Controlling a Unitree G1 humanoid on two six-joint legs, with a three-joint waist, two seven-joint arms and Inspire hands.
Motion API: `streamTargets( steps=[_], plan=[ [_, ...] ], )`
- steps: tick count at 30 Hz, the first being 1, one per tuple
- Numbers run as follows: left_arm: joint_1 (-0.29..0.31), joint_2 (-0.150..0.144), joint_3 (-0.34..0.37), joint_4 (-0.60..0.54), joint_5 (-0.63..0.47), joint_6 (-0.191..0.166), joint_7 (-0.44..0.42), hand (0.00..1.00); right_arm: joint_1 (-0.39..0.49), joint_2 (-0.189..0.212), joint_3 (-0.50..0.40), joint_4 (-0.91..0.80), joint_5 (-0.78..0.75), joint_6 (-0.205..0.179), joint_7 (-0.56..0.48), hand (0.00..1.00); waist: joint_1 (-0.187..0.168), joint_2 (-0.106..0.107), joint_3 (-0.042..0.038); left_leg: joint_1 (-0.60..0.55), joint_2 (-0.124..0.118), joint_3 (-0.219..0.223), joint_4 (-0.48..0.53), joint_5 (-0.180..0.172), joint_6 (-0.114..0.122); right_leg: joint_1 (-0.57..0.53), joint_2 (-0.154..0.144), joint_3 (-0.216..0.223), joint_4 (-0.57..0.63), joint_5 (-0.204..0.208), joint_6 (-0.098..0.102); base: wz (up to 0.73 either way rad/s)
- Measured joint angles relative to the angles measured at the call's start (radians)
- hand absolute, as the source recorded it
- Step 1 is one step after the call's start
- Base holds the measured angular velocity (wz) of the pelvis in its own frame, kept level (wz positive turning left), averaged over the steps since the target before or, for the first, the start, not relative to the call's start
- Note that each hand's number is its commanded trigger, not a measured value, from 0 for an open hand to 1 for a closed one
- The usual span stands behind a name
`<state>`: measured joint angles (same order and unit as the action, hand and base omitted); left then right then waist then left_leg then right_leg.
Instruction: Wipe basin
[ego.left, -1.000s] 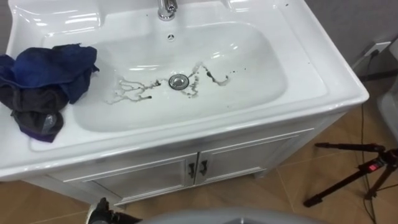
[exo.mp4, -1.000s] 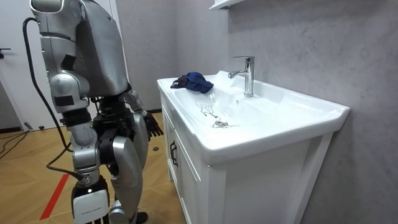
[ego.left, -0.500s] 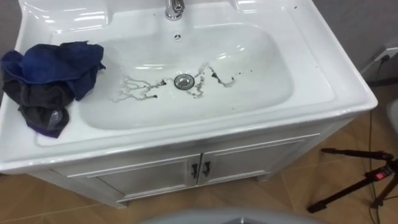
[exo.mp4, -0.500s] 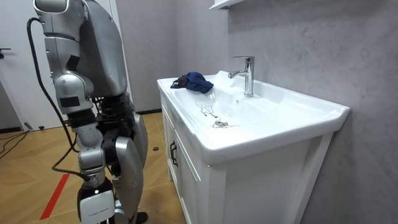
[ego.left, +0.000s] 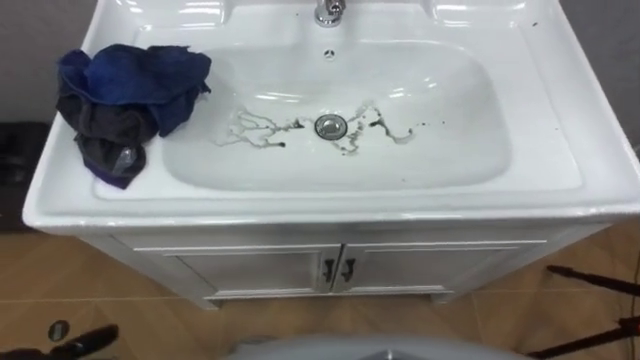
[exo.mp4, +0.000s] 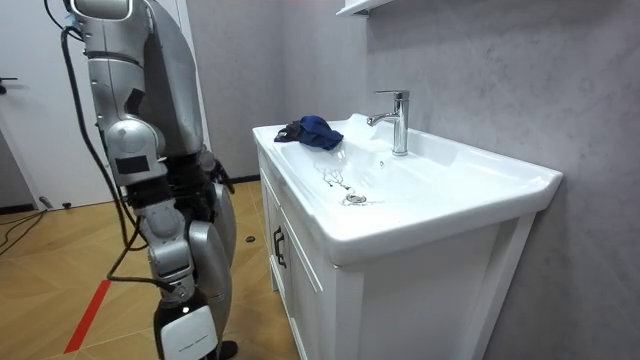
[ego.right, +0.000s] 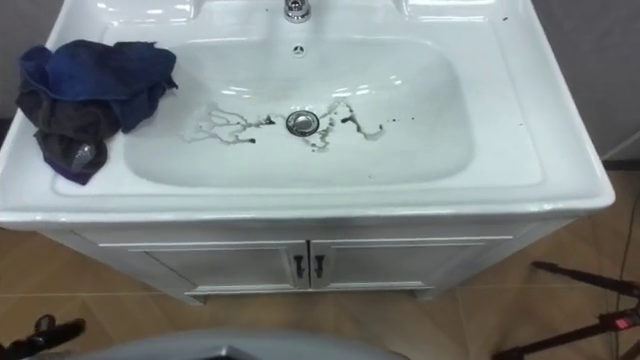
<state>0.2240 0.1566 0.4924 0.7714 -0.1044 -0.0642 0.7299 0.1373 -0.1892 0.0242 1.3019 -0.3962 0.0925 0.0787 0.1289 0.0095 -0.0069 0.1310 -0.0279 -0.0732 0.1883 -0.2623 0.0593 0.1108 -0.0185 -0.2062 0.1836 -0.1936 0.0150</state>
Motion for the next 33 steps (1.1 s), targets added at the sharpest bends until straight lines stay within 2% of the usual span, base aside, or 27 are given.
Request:
streamTargets(
  steps=[2,4,7,12,13,15,20,23,27,30,33],
  plan=[
    [-0.001,0.003,0.041,-0.080,-0.022,-0.017,0.063,0.00,0.015,0.000,-0.019,-0.023,-0.001,-0.010,-0.008,0.00,0.004,0.004,-0.0023,0.000,0.000,-0.005,-0.001,0.000,0.000,-0.001,0.000,0.000,0.000,0.000,0.000,0.00],
    [-0.012,0.025,0.067,-0.158,-0.031,-0.053,0.138,0.00,0.038,-0.002,-0.018,-0.053,0.001,-0.016,-0.015,0.00,0.016,0.011,-0.0055,0.002,0.001,-0.009,-0.004,0.000,0.001,-0.008,0.001,0.000,0.002,0.000,0.000,0.00],
    [-0.018,0.046,0.089,-0.268,-0.059,-0.076,0.208,0.00,0.047,-0.006,-0.019,-0.062,-0.007,-0.027,-0.022,0.00,0.017,0.026,-0.0049,-0.003,-0.001,-0.009,-0.004,0.001,0.002,-0.017,0.001,0.006,0.004,0.000,0.000,-0.06],
    [-0.041,0.105,0.135,-0.392,-0.057,-0.115,0.257,0.00,0.073,-0.009,-0.026,-0.077,-0.007,-0.056,-0.037,0.00,0.015,0.044,-0.0050,0.000,-0.002,-0.010,-0.004,0.003,0.002,-0.022,0.001,0.014,0.004,0.000,0.000,-0.06],
    [-0.041,0.113,0.135,-0.432,-0.056,-0.133,0.271,0.00,0.082,-0.011,-0.026,-0.081,-0.005,-0.062,-0.037,0.00,0.013,0.047,-0.0042,-0.001,-0.003,-0.011,-0.003,0.003,0.003,-0.022,0.000,0.015,0.003,0.000,0.000,-0.10],
    [-0.054,0.120,0.135,-0.478,-0.040,-0.147,0.286,0.00,0.088,-0.010,-0.026,-0.077,-0.006,-0.071,-0.034,0.00,0.010,0.049,-0.0032,-0.002,-0.004,-0.011,-0.002,0.003,0.003,-0.024,0.000,0.020,0.003,0.000,0.000,-0.05],
    [-0.084,0.157,0.135,-0.558,0.003,-0.155,0.307,0.00,0.095,-0.012,-0.026,-0.059,-0.002,-0.078,-0.034,0.00,-0.012,0.049,-0.0021,0.001,-0.003,-0.011,-0.009,0.003,0.003,-0.022,0.004,0.026,0.003,0.001,-0.003,-0.05],
    [-0.092,0.192,0.133,-0.660,0.033,-0.171,0.310,0.00,0.102,-0.013,-0.026,-0.058,-0.006,-0.081,-0.032,0.00,-0.024,0.049,0.0010,0.000,-0.001,-0.008,-0.014,0.003,0.003,-0.024,0.005,0.029,0.002,0.002,-0.005,-0.04],
    [-0.096,0.195,0.131,-0.741,0.109,-0.186,0.299,0.00,0.097,-0.014,-0.025,-0.048,-0.002,-0.086,-0.023,0.00,-0.031,0.055,0.0054,0.002,-0.001,0.004,-0.017,0.004,0.004,-0.027,0.008,0.053,0.003,0.003,-0.005,-0.10],
    [-0.102,0.195,0.124,-0.767,0.126,-0.185,0.267,0.00,0.097,-0.016,-0.026,-0.049,-0.004,-0.091,-0.001,0.00,-0.052,0.059,0.0144,0.004,-0.001,0.006,-0.018,0.004,0.005,-0.026,0.007,0.054,0.001,0.003,-0.005,-0.02],
    [-0.101,0.195,0.060,-0.806,0.184,-0.185,0.238,0.00,0.099,-0.008,-0.025,-0.048,-0.006,-0.091,0.004,0.00,-0.073,0.052,0.0200,0.007,-0.001,0.007,-0.018,0.004,0.005,-0.024,0.007,0.056,0.000,0.003,-0.005,-0.03]
  ],
)
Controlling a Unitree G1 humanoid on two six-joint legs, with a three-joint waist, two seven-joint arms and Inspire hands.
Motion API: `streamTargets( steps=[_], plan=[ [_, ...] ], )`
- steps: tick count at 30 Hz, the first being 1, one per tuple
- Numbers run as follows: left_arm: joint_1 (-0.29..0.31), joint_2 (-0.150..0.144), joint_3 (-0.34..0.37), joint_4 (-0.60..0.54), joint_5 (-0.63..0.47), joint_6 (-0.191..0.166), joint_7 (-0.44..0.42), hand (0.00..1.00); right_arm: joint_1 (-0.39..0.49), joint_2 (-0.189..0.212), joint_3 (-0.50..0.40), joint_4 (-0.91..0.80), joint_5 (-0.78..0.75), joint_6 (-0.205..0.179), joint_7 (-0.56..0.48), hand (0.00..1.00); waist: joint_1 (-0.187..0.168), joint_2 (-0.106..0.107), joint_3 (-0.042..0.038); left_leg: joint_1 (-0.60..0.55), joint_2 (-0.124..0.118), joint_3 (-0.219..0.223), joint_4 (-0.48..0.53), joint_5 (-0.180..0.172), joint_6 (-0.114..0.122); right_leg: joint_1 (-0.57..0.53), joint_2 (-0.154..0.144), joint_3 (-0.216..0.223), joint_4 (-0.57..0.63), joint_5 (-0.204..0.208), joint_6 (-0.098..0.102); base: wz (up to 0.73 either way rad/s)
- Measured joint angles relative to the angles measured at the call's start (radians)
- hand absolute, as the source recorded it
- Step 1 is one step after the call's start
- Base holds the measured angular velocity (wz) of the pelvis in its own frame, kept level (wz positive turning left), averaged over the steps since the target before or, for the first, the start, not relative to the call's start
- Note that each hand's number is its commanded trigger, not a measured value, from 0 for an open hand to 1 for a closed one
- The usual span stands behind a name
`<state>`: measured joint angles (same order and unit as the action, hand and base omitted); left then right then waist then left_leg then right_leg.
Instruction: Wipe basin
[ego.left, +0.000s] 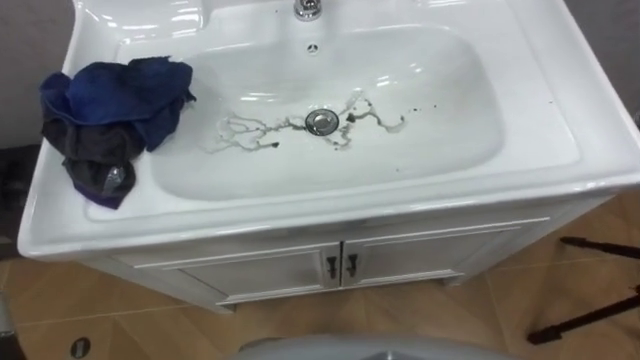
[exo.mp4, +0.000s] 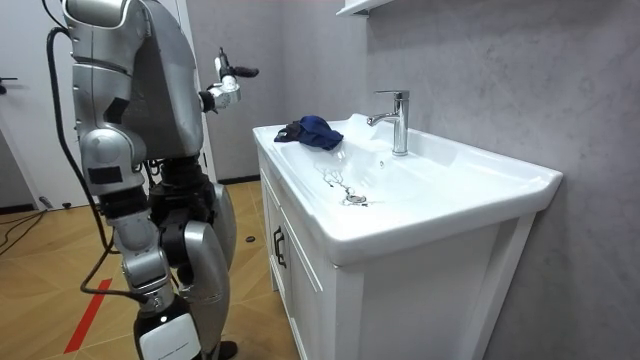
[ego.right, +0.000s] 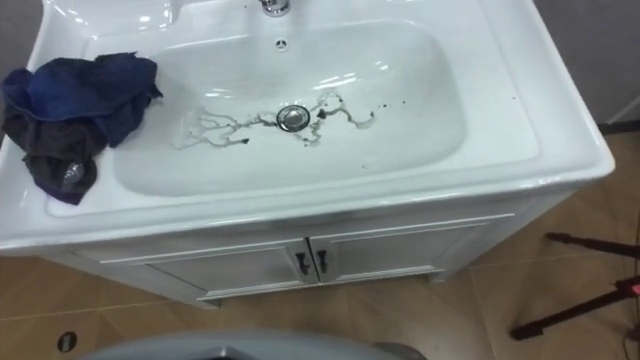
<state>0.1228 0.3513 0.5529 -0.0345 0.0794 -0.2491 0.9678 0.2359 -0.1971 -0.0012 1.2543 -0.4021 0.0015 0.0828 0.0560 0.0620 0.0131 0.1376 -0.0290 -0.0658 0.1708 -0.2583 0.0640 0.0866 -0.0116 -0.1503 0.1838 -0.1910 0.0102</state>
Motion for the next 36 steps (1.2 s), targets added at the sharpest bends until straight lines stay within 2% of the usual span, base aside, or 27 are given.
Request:
streamTargets(
  steps=[2,3,8,10,12,17,20,24,26,29,31,36],
  plan=[
    [0.000,0.000,-0.041,-0.034,0.019,0.000,-0.024,0.00,0.000,0.000,0.000,0.001,-0.002,0.000,0.008,0.00,-0.010,-0.006,0.0002,0.000,0.000,0.006,0.001,0.000,0.000,-0.002,0.001,0.009,0.001,0.000,0.000,-0.11],
    [-0.001,0.000,-0.066,-0.050,0.031,0.000,-0.035,0.00,-0.001,-0.001,0.000,0.006,0.004,0.000,0.009,0.00,-0.026,-0.009,-0.0001,0.001,0.000,0.006,0.001,0.000,0.000,-0.001,0.000,0.010,0.001,0.000,0.000,-0.09],
    [-0.018,-0.001,-0.150,-0.056,0.052,0.002,-0.066,0.00,-0.004,-0.003,0.001,0.022,0.009,0.010,0.030,0.00,-0.049,-0.014,-0.0003,0.015,0.000,0.006,-0.001,0.000,0.000,0.000,0.004,0.030,0.003,0.002,-0.002,-0.17],
    [-0.018,-0.011,-0.186,-0.044,0.052,0.004,-0.098,0.00,-0.006,-0.002,0.001,0.034,0.001,0.014,0.035,0.00,-0.061,-0.017,-0.0020,0.022,0.001,0.008,-0.002,0.000,0.000,0.003,0.006,0.037,0.005,0.002,-0.002,-0.07],
    [-0.017,-0.019,-0.207,-0.039,0.051,0.011,-0.124,0.00,-0.008,-0.001,0.000,0.040,-0.006,0.015,0.042,0.00,-0.076,-0.020,0.0002,0.029,0.003,0.007,-0.003,0.000,0.000,0.008,0.009,0.044,0.004,0.003,-0.004,-0.07],
    [-0.017,-0.028,-0.282,0.043,0.091,0.025,-0.173,0.00,-0.026,-0.003,-0.004,0.042,-0.006,0.021,0.052,0.00,-0.108,-0.018,0.0010,0.028,0.011,0.012,-0.007,0.000,0.000,-0.002,0.020,0.062,0.004,0.012,-0.011,-0.09],
    [-0.017,-0.029,-0.315,0.048,0.091,0.027,-0.174,0.00,-0.031,-0.003,-0.003,0.044,-0.005,0.023,0.053,0.00,-0.122,-0.013,0.0013,0.026,0.015,0.021,-0.011,-0.001,-0.001,-0.005,0.026,0.065,0.004,0.018,-0.014,-0.10],
    [-0.023,-0.029,-0.355,0.119,0.107,0.029,-0.185,0.00,-0.036,-0.004,0.001,0.044,0.002,0.041,0.078,0.00,-0.144,-0.009,-0.0018,0.032,0.020,0.036,-0.019,0.001,-0.004,-0.007,0.031,0.075,0.004,0.020,-0.018,-0.10],
    [-0.025,-0.030,-0.376,0.166,0.114,0.032,-0.208,0.00,-0.032,-0.004,0.001,0.046,0.005,0.044,0.084,0.00,-0.150,-0.009,0.0009,0.032,0.021,0.040,-0.019,0.001,-0.005,-0.008,0.032,0.083,0.004,0.020,-0.018,-0.05],
    [-0.029,-0.032,-0.403,0.239,0.128,0.058,-0.246,0.00,-0.043,-0.004,0.001,0.055,0.004,0.044,0.095,0.00,-0.158,-0.009,0.0013,0.028,0.022,0.050,-0.019,0.002,-0.005,-0.019,0.033,0.090,0.011,0.020,-0.018,-0.10],
    [-0.032,-0.034,-0.413,0.285,0.131,0.077,-0.277,0.00,-0.051,-0.004,-0.001,0.056,0.003,0.044,0.105,0.00,-0.165,-0.013,-0.0028,0.027,0.022,0.051,-0.019,0.002,-0.005,-0.021,0.033,0.089,0.012,0.020,-0.018,-0.02],
    [-0.046,-0.048,-0.414,0.318,0.135,0.106,-0.302,0.00,-0.051,-0.004,-0.004,0.052,0.003,0.056,0.103,0.00,-0.165,-0.032,-0.0050,0.027,0.022,0.050,-0.020,0.001,-0.005,-0.021,0.034,0.092,0.012,0.020,-0.018,0.00]
  ],
)
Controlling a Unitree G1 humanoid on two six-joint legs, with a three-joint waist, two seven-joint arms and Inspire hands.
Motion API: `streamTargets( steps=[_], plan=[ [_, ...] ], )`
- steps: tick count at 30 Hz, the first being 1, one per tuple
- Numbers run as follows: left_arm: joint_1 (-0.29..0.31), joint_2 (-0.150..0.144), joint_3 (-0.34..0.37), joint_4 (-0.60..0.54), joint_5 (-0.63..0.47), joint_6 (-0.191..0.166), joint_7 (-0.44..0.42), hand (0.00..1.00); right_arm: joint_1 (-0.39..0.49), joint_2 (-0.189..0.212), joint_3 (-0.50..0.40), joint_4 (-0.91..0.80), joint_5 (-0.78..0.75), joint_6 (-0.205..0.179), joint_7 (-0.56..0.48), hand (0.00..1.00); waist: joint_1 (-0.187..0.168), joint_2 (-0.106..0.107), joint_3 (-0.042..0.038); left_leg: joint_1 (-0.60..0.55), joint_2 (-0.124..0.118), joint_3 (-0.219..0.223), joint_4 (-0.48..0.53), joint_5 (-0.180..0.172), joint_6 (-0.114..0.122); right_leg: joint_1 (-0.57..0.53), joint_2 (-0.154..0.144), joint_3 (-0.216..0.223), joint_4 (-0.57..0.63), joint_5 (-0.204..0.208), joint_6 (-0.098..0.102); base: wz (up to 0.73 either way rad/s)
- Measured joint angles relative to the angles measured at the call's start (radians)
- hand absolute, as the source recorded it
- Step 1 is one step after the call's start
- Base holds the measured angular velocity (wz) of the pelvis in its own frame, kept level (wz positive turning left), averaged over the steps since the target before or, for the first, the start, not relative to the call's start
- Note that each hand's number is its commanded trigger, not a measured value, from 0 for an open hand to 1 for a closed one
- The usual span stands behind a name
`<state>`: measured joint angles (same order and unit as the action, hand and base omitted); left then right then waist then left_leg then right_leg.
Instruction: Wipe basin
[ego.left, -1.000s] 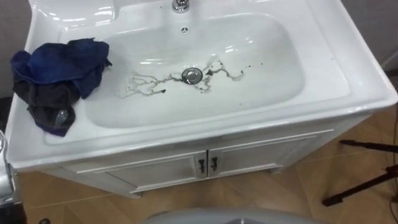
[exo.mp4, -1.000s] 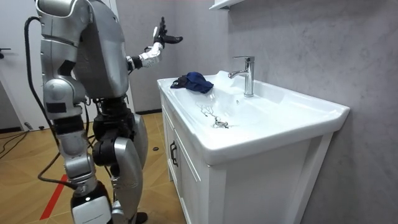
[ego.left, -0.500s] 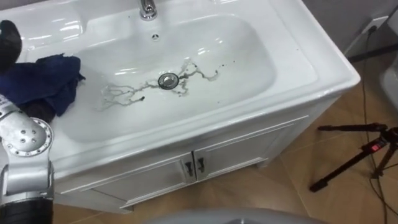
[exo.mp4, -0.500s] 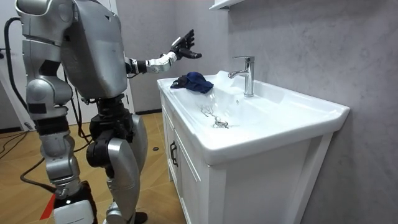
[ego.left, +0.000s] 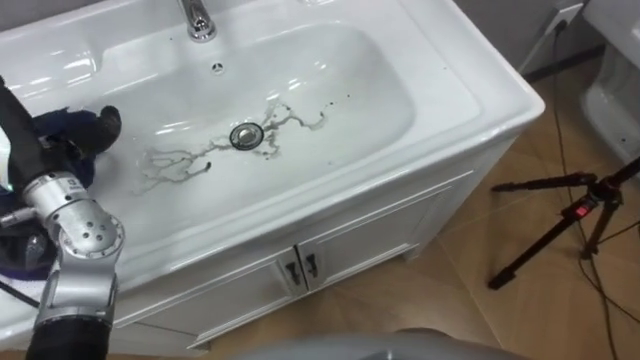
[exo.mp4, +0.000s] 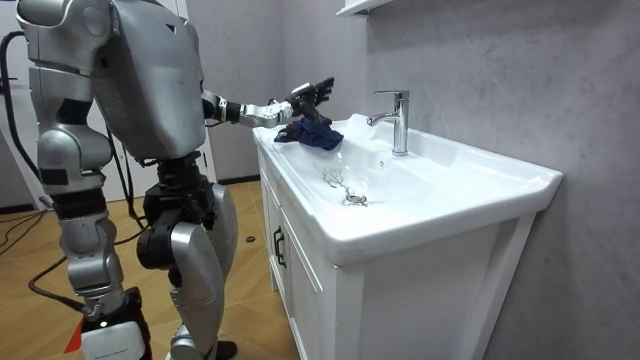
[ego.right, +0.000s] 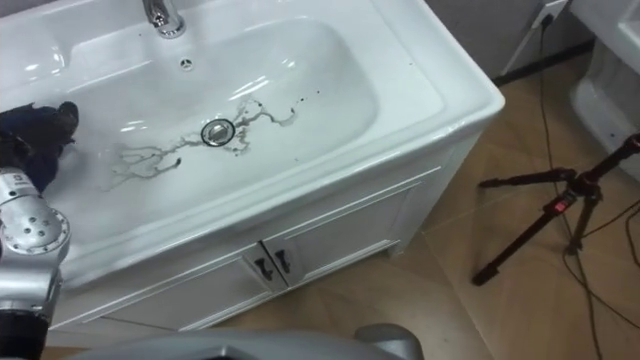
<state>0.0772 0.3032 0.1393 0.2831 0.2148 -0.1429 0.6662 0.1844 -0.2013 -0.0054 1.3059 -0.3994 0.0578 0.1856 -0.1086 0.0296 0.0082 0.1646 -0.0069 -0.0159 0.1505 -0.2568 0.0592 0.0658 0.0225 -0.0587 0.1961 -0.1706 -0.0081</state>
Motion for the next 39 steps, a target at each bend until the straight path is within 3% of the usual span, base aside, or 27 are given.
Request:
streamTargets(
  steps=[4,10,19,36,39],
  plan=[
    [0.000,-0.003,-0.001,0.013,0.047,0.023,0.001,0.00,0.001,-0.001,0.000,0.000,0.000,0.008,0.000,0.00,0.000,0.000,-0.0011,0.000,0.000,-0.001,0.000,0.000,0.000,0.002,0.000,0.002,-0.004,0.000,0.000,0.00],
    [0.000,-0.004,-0.001,0.013,0.134,0.030,0.011,0.00,0.001,-0.003,0.000,-0.003,-0.004,0.008,-0.001,0.00,0.003,0.007,-0.0051,0.000,0.000,-0.004,0.001,0.000,0.000,0.004,0.000,0.001,-0.008,0.000,0.000,0.00],
    [0.001,-0.004,-0.001,0.017,0.260,0.051,0.029,0.00,0.014,-0.011,0.005,-0.030,-0.004,0.010,-0.002,0.00,0.014,0.012,-0.0049,0.002,0.000,0.001,0.000,0.000,0.000,0.005,0.000,0.000,-0.009,0.001,0.000,-0.01],
    [0.003,-0.011,0.016,0.231,0.248,0.110,0.036,0.00,0.017,-0.013,0.002,-0.015,-0.007,0.055,-0.051,0.00,0.031,0.031,-0.0108,0.005,0.000,0.002,0.003,0.000,0.000,0.006,-0.001,0.000,-0.007,0.003,0.000,-0.01],
    [0.000,-0.011,0.017,0.268,0.249,0.114,0.033,0.00,0.016,-0.018,0.000,-0.018,-0.007,0.063,-0.052,0.00,0.025,0.038,-0.0158,0.005,0.000,0.002,0.003,0.000,0.000,0.007,-0.001,0.000,-0.006,0.004,0.000,0.00]
  ],
)
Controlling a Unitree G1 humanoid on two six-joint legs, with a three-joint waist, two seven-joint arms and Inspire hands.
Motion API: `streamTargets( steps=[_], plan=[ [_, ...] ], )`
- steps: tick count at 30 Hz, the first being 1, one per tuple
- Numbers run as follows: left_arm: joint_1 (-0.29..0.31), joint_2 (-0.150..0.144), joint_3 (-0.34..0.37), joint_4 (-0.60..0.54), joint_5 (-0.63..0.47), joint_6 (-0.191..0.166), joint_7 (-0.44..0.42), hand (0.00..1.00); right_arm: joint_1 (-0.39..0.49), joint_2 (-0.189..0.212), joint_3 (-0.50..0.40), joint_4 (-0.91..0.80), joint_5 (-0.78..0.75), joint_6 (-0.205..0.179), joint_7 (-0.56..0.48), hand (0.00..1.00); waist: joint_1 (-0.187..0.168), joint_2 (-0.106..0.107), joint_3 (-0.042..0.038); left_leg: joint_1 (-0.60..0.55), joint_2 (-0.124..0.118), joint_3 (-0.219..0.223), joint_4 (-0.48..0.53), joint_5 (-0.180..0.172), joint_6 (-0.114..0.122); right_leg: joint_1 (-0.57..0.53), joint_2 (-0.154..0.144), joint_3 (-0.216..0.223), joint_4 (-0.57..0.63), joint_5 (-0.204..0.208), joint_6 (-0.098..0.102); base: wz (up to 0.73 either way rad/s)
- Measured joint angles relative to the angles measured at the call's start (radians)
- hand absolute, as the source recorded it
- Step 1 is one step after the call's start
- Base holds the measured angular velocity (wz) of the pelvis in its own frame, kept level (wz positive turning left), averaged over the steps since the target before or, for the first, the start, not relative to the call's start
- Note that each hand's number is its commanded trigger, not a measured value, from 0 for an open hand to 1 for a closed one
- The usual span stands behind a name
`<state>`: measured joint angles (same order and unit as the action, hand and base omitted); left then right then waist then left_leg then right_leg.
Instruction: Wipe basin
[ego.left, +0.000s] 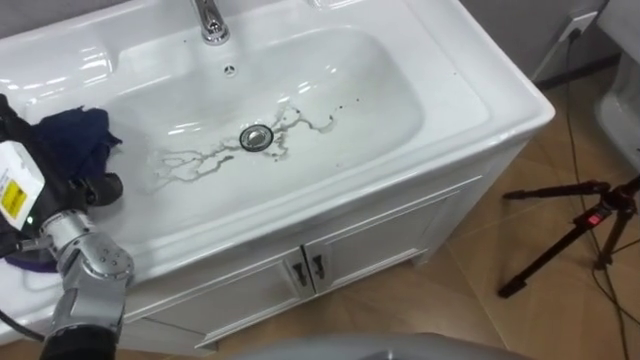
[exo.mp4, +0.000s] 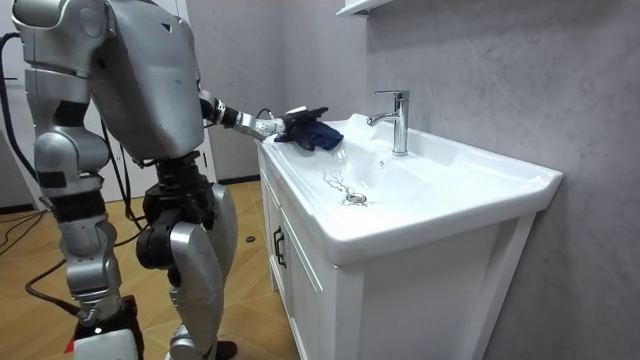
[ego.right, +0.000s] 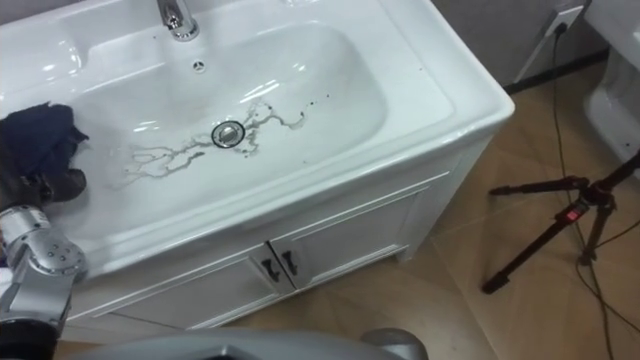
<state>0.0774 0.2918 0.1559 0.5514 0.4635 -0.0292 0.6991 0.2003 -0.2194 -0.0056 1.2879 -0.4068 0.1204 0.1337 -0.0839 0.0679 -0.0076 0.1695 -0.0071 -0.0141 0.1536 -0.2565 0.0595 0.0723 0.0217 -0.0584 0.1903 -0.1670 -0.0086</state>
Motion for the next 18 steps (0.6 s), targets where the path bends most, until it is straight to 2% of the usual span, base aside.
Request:
streamTargets(
  steps=[9,18],
  plan=[
    [-0.001,0.000,0.006,0.003,0.000,0.007,-0.005,0.00,-0.001,-0.017,-0.018,-0.004,0.000,0.005,-0.014,0.00,0.002,-0.002,0.0017,0.000,-0.001,0.000,-0.002,0.000,0.000,-0.005,0.000,0.003,0.009,-0.001,0.000,0.00],
    [0.001,0.000,0.024,0.004,-0.002,0.007,-0.002,0.00,-0.001,-0.018,-0.016,-0.004,0.000,0.013,-0.015,0.00,0.009,-0.004,0.0024,0.008,-0.003,0.005,-0.003,0.000,0.000,-0.002,0.004,0.016,0.007,-0.001,-0.001,-0.02]
  ],
)
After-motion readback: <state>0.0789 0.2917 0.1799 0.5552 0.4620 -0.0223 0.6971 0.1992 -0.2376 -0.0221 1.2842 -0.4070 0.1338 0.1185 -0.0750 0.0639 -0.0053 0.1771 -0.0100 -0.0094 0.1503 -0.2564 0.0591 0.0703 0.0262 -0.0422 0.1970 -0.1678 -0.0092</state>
